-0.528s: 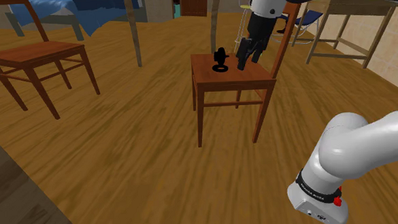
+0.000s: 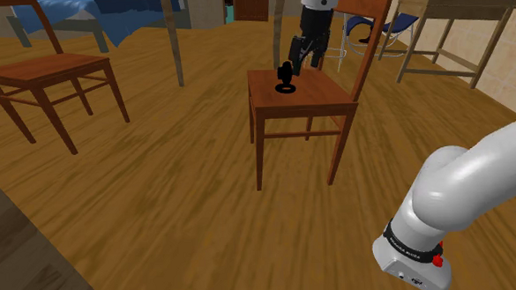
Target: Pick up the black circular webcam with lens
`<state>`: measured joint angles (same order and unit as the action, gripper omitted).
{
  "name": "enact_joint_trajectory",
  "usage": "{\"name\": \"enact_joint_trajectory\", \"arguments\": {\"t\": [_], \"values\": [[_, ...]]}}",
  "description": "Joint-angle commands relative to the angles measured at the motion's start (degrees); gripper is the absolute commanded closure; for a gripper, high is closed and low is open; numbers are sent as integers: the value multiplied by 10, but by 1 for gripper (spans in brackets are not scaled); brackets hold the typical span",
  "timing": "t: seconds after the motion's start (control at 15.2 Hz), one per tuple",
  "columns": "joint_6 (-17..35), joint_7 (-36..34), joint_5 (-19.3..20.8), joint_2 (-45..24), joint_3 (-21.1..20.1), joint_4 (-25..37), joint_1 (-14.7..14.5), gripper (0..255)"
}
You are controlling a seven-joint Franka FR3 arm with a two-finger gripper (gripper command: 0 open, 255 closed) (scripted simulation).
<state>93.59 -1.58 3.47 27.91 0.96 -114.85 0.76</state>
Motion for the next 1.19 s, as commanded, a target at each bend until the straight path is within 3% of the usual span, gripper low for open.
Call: {"name": "enact_joint_trajectory", "arguments": {"t": [0.0,0.46,1.06,1.12], "values": [[-7,5,6,-47,4,43,3,0],[-66,31,21,-227,19,246,15,0],[-4,25,22,-208,20,165,15,0],[-4,26,22,-208,20,165,15,255]]}}
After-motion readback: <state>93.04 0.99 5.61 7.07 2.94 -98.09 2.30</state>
